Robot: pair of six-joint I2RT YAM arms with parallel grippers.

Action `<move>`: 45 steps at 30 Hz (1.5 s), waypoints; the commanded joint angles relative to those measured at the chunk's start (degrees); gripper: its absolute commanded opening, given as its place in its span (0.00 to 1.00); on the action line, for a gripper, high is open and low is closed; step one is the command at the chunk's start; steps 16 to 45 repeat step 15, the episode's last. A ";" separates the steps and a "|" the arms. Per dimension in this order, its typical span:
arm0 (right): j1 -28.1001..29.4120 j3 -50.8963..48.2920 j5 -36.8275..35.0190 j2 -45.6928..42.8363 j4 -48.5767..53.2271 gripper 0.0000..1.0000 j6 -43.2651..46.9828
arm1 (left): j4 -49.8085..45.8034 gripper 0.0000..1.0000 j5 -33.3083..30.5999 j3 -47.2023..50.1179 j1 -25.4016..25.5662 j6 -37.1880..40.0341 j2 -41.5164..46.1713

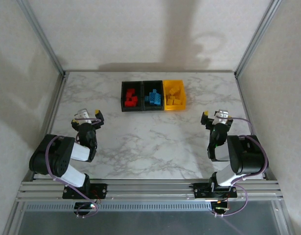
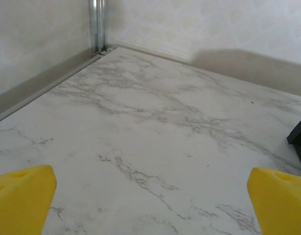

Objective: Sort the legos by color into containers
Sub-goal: Reset both arms

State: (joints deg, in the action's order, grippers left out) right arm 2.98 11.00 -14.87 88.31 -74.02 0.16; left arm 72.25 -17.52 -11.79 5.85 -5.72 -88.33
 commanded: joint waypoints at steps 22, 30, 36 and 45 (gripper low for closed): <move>-1.67 1.58 8.81 0.18 0.75 0.99 -1.75 | 3.51 1.00 0.82 -0.42 -0.22 1.15 -0.08; -1.67 1.58 8.81 0.18 0.75 0.99 -1.75 | 3.51 1.00 0.82 -0.42 -0.22 1.15 -0.08; -1.67 1.58 8.81 0.18 0.75 0.99 -1.75 | 3.51 1.00 0.82 -0.42 -0.22 1.15 -0.08; -1.67 1.58 8.81 0.18 0.75 0.99 -1.75 | 3.51 1.00 0.82 -0.42 -0.22 1.15 -0.08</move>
